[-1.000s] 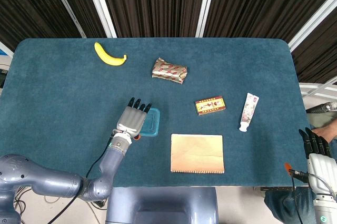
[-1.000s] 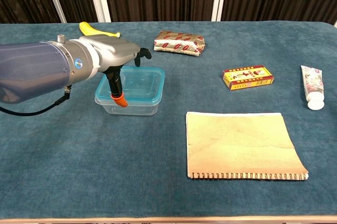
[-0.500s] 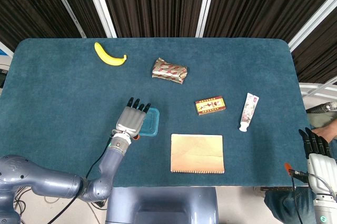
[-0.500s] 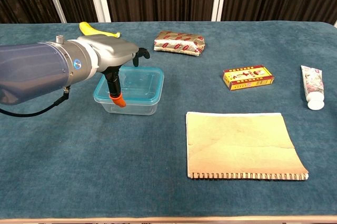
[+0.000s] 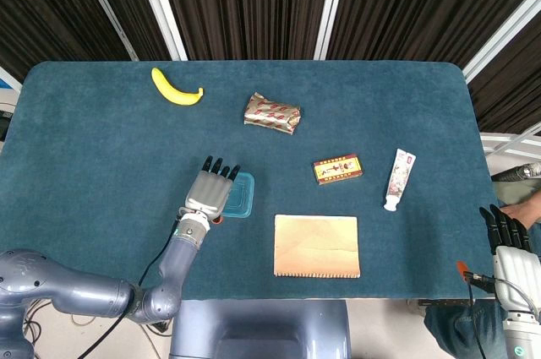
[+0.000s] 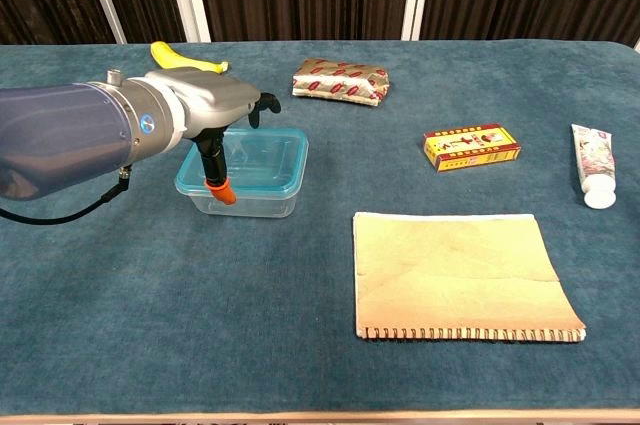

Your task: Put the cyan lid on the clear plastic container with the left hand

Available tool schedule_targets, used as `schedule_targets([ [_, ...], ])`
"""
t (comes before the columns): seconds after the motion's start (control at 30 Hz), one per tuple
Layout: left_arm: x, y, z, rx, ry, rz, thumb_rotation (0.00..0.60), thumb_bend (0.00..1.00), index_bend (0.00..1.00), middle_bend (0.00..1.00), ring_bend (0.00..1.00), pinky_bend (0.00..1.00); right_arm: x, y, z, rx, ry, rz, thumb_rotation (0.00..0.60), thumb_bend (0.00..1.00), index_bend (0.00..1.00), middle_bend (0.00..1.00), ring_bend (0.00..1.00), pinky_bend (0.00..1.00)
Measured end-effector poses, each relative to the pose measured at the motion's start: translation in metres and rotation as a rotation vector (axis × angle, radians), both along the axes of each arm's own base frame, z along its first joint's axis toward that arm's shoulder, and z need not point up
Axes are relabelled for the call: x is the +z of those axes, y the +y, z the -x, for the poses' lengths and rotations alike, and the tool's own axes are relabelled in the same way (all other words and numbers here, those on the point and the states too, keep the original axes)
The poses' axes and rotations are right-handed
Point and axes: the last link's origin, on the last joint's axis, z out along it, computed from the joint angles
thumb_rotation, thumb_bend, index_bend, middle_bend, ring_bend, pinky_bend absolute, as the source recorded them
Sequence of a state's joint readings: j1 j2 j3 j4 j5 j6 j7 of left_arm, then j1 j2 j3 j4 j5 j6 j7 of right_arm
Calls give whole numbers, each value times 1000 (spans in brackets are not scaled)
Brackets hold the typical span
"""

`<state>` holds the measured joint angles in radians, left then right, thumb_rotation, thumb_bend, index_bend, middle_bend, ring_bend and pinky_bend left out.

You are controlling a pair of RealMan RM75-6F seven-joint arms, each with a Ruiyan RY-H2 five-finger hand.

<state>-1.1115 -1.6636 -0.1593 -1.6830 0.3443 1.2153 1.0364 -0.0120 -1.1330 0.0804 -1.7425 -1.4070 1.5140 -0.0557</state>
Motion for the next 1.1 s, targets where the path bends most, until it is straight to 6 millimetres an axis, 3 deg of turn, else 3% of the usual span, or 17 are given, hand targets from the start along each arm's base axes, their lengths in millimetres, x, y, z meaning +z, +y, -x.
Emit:
schedule_targets([
  [0.6,-1,-1,-1,-2,13,7,600,107,5,78,0,0,0,0,0,-1,0,-1,600,268,33,0,0,0],
  [1.1,8,-10,-8,-40,-9,9,600,106,0,65,0,0,0,0,0,-2,1,0,600,268,33,0,0,0],
])
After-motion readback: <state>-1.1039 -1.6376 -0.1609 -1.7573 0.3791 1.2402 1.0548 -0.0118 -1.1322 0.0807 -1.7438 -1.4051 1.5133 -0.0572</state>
